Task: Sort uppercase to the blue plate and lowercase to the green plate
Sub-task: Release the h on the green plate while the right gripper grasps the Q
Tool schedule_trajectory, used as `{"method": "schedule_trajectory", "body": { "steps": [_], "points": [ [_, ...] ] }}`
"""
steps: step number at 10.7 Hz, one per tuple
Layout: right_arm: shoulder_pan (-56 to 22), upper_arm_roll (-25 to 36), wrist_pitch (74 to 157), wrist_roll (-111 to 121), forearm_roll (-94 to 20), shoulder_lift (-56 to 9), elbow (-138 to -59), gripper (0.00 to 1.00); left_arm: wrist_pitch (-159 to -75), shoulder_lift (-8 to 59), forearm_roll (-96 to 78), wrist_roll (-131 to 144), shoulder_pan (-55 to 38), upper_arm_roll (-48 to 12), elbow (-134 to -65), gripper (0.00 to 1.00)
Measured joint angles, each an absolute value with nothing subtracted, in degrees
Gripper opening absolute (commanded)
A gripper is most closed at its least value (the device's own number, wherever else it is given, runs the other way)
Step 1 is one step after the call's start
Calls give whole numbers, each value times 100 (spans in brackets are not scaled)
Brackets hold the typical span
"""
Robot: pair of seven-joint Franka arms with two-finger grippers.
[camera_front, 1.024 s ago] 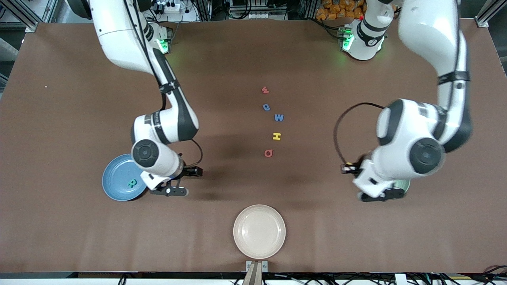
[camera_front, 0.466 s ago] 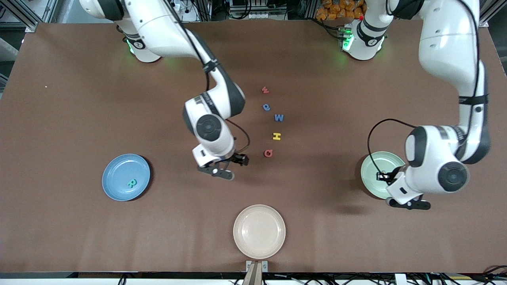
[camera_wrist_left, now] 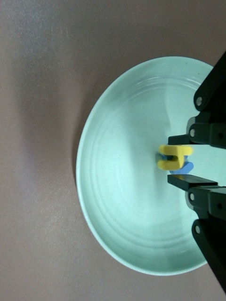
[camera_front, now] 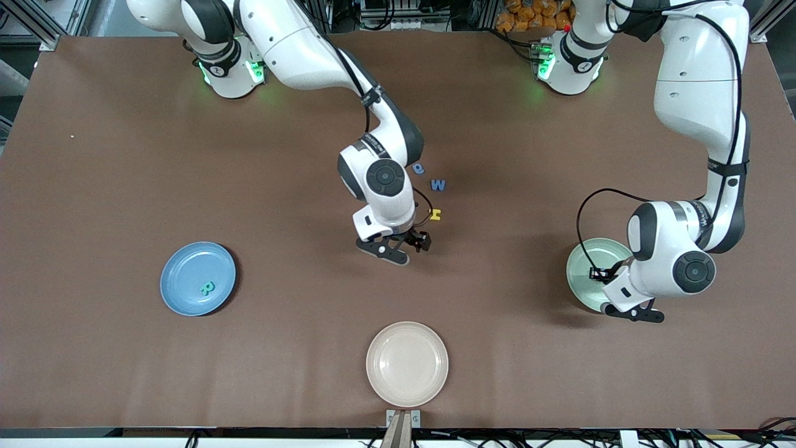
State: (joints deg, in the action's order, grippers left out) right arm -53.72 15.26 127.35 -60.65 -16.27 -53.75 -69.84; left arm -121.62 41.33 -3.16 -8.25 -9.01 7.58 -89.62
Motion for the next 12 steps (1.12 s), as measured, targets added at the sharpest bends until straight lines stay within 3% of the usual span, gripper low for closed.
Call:
{"method": "schedule_trajectory", "body": {
  "steps": [7,12],
  "points": [
    [-5899,1785,12994,-6311,-1627,-6044,-6667,100,-12057,3628,-316,-829,-944,734,-8916,100],
    [-6086,2017,12988,-6313,-1627,-6055,-6633,100,-11041,2818,-316,-10,-1225,575,-8916,100]
  ]
}}
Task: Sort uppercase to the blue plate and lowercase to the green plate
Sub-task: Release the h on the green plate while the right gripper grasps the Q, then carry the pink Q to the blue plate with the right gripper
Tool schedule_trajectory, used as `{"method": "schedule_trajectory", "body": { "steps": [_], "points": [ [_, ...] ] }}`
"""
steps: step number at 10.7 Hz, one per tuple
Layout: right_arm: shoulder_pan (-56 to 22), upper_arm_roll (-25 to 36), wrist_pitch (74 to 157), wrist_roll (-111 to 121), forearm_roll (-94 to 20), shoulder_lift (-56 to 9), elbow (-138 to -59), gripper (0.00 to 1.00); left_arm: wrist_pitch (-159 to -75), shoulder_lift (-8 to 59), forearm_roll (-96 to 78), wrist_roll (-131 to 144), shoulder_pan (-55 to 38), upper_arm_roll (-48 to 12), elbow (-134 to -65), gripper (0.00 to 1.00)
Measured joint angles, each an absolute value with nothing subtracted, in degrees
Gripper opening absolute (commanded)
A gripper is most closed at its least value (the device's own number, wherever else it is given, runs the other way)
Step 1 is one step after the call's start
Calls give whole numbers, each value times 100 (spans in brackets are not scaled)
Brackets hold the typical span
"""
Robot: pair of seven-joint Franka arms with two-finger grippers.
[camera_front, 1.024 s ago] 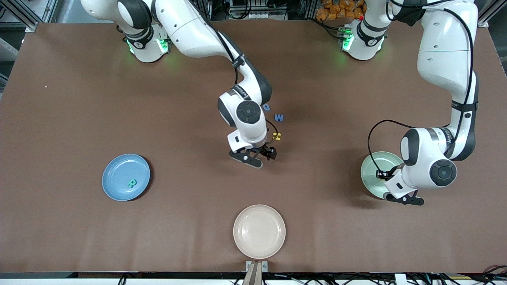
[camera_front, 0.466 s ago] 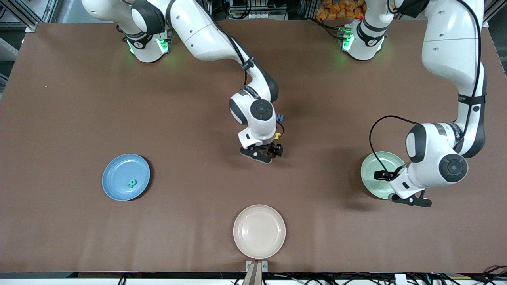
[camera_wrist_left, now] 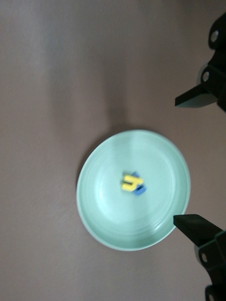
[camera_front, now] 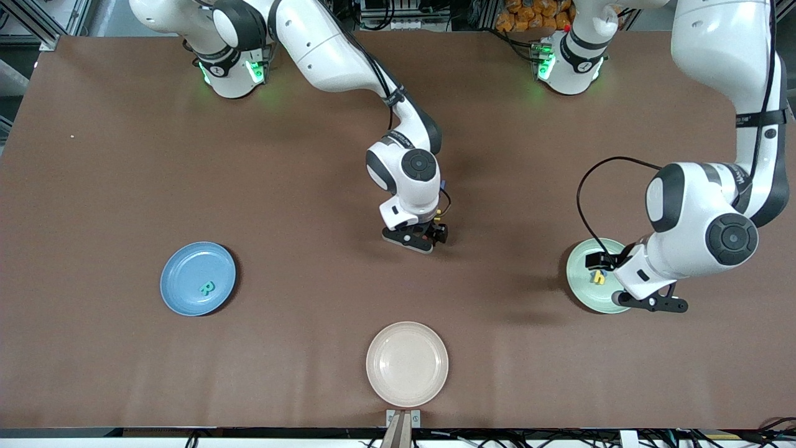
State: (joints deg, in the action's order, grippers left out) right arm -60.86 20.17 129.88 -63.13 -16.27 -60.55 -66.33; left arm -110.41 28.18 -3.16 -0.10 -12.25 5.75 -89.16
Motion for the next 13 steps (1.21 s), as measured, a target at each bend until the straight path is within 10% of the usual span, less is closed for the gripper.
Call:
{"method": "schedule_trajectory", "body": {
  "steps": [6,7,10,13],
  "points": [
    [-6141,2104,12987,-6313,-1627,-6056,-6618,100,-10832,2429,-316,891,-1364,268,-8924,100],
    [-6141,2104,12987,-6313,-1627,-6056,-6618,90,-10800,2353,-316,894,-1342,269,-8923,100],
    [-6150,2105,12993,-6311,-1627,-6100,-6618,3,-10670,2148,-316,894,-1272,270,-8925,100],
    [-6174,2121,13075,-6234,-1622,-6111,-6557,0,-10578,2008,-316,893,-1217,271,-8925,100]
  ]
}}
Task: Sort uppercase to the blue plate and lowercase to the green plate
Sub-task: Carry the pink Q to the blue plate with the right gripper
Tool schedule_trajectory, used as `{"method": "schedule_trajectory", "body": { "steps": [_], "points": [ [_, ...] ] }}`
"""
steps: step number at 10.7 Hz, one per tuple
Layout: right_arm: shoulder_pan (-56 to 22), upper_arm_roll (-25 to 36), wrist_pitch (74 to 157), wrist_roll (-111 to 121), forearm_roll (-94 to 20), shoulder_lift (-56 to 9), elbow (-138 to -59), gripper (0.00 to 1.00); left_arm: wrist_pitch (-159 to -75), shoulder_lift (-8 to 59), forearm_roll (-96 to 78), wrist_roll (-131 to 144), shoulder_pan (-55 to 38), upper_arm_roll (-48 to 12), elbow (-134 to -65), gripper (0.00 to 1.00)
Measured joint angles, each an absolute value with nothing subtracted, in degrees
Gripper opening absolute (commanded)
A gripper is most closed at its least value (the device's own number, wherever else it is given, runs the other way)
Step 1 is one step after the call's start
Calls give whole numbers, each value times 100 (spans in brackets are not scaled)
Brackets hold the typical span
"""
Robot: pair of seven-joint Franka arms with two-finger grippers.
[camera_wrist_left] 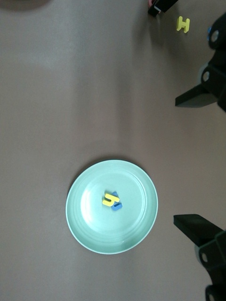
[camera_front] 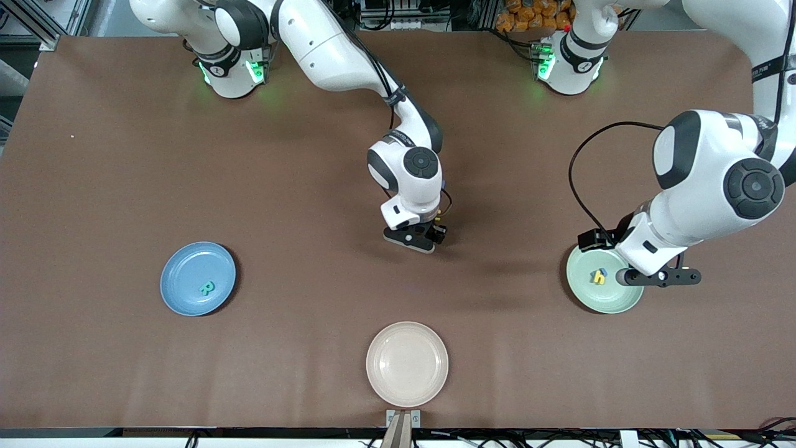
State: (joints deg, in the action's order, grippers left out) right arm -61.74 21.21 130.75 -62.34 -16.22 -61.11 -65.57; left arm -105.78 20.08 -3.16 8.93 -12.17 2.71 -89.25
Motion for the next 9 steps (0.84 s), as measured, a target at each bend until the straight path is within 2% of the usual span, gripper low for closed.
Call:
{"method": "schedule_trajectory", "body": {
  "steps": [6,9],
  "points": [
    [-6168,2203,12999,-6083,-1621,-6090,-6533,0,-10450,1892,-316,893,-1177,286,-8926,100],
    [-5804,2283,12483,-5382,-1624,-5789,-6441,0,-10427,1892,-332,925,-1263,229,-8949,100]
  ]
}}
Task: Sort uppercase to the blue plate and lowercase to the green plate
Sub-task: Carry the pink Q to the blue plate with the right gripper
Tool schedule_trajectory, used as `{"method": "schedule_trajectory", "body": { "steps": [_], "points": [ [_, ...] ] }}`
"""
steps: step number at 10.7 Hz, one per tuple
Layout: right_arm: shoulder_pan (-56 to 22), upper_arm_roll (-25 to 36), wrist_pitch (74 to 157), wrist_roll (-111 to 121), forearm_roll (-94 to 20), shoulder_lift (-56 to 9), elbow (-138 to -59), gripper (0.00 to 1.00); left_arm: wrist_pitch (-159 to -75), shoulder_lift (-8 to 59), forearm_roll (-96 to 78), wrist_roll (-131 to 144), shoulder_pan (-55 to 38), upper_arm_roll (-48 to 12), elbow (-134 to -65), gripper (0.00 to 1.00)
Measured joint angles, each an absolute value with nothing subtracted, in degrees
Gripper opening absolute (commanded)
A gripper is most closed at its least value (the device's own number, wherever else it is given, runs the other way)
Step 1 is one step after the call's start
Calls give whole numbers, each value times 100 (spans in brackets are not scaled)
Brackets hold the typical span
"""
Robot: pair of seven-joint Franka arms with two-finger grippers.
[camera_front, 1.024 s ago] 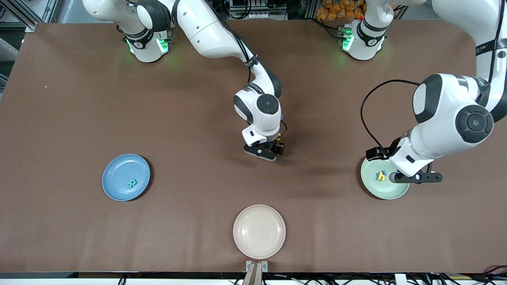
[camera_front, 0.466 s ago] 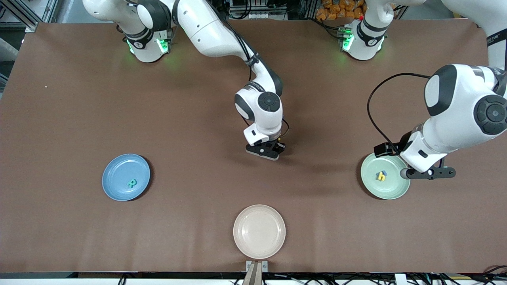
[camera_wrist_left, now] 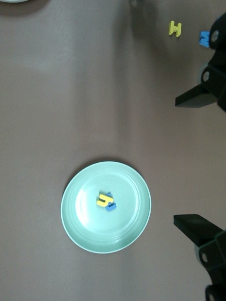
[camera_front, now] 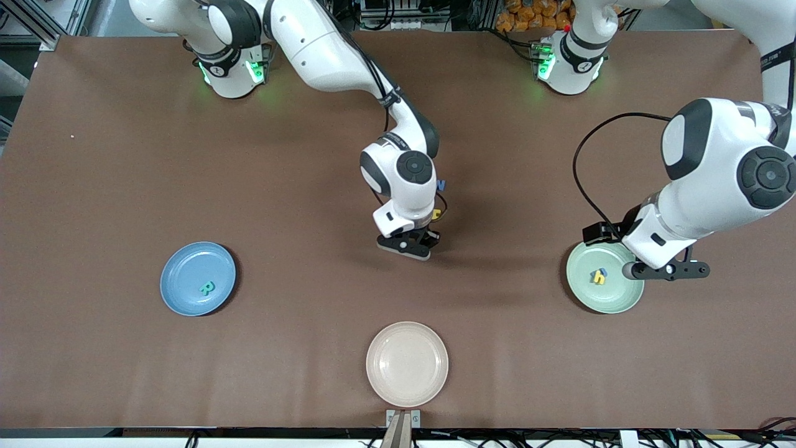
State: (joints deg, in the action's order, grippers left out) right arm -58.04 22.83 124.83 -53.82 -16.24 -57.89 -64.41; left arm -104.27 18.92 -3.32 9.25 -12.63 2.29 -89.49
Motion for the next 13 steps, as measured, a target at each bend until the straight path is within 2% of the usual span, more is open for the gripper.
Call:
{"method": "schedule_trajectory", "body": {
  "steps": [3,6,8,11,13],
  "points": [
    [-5187,2186,11876,-4462,-1627,-5287,-6550,0,-10348,1897,-444,1573,-1324,-93,-9088,100],
    [-4796,2092,11847,-3613,-1421,-4911,-7336,0,-10404,1999,-451,3020,-1916,-475,-9169,100],
    [-4473,2042,11851,-2948,-1117,-4463,-7930,0,-10745,2180,-451,4046,-2376,-674,-9239,100],
    [-3505,1803,11834,-1513,-974,-3711,-8757,0,-11436,2595,-452,5448,-3094,-775,-9450,100],
    [-2929,1696,11840,-709,-801,-3502,-9128,0,-11856,2966,-451,6272,-3540,-796,-9479,100]
  ]
}}
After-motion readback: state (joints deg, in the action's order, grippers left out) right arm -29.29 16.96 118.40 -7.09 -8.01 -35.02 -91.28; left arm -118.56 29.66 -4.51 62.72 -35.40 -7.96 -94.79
